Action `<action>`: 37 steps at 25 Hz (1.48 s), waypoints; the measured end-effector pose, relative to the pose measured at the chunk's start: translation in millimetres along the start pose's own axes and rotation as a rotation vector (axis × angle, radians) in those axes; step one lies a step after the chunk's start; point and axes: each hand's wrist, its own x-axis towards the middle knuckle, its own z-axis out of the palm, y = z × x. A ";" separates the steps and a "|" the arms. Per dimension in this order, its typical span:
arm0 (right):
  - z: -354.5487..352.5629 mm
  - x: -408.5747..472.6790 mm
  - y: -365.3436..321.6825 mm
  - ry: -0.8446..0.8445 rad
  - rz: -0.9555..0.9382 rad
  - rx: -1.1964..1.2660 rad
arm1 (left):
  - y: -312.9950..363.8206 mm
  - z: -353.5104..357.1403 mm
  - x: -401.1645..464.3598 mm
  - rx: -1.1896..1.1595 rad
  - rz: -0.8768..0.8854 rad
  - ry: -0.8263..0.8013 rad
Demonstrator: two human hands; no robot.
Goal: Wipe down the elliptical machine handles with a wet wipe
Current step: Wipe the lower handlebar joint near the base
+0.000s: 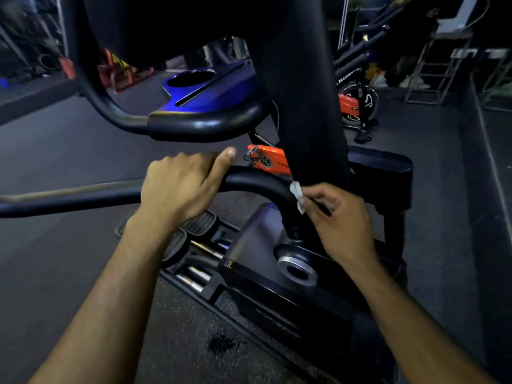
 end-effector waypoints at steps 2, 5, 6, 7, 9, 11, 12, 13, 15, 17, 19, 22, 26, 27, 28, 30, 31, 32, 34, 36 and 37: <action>12.6 -2.4 -12.6 0.078 -0.122 -0.016 | 4.6 2.6 -2.4 0.010 0.004 0.051; 18.0 -20.3 -9.3 0.189 -0.357 -0.306 | -3.1 2.6 -6.1 -0.018 0.044 0.067; 17.0 -24.4 -5.4 0.212 -0.343 -0.343 | -4.7 2.6 -6.2 -0.025 0.068 0.070; 16.4 -27.2 -2.0 0.220 -0.302 -0.340 | -5.5 1.5 -6.6 -0.033 0.097 0.064; 16.0 -30.7 1.3 0.222 -0.261 -0.348 | -11.8 -3.6 -7.0 -0.071 0.167 -0.008; 21.3 -35.2 -0.6 0.224 -0.264 -0.443 | -34.2 -15.3 -4.6 -0.160 0.222 -0.142; 25.3 -37.2 -2.6 0.241 -0.262 -0.463 | -50.4 -21.5 -2.7 -0.225 0.207 -0.212; 28.8 -36.4 -6.7 0.277 -0.246 -0.451 | -68.5 -25.6 0.5 -0.297 0.171 -0.266; 42.6 -26.4 -23.1 0.384 -0.212 -0.372 | -103.0 -27.6 7.6 -0.393 0.105 -0.335; 65.7 -9.7 -45.0 0.462 -0.215 -0.386 | -119.3 -21.7 10.5 -0.394 0.087 -0.368; 96.2 4.5 -69.9 0.460 -0.255 -0.463 | -119.9 -17.4 7.8 -0.371 0.137 -0.363; 159.9 9.1 -105.6 0.399 -0.299 -0.606 | -116.8 -17.4 5.0 -0.406 0.157 -0.329; 209.9 -4.0 -124.5 0.374 -0.327 -0.673 | -125.5 -18.3 0.6 -0.475 0.204 -0.280; 201.1 -7.6 -118.3 0.403 -0.334 -0.647 | -127.4 -18.8 -0.6 -0.483 0.222 -0.276; 185.4 -11.2 -109.6 0.460 -0.315 -0.603 | -128.1 -19.3 -1.6 -0.487 0.239 -0.275; 145.2 -15.3 -88.0 0.628 -0.218 -0.488 | -125.3 -22.0 -4.0 -0.460 0.254 -0.277; 128.0 -17.1 -77.5 0.704 -0.139 -0.449 | -123.1 -24.0 -5.0 -0.438 0.256 -0.281; 116.3 -20.7 -65.7 0.758 -0.050 -0.431 | -120.9 -25.8 -6.9 -0.416 0.259 -0.284; 106.5 -29.2 -44.0 0.801 0.080 -0.388 | -118.5 -28.8 -10.9 -0.388 0.272 -0.272; 105.3 -40.3 -28.6 0.814 0.154 -0.307 | -118.6 -30.5 -12.2 -0.391 0.277 -0.246; 104.1 -45.7 -25.6 0.820 0.205 -0.257 | -119.0 -29.9 -11.9 -0.384 0.279 -0.236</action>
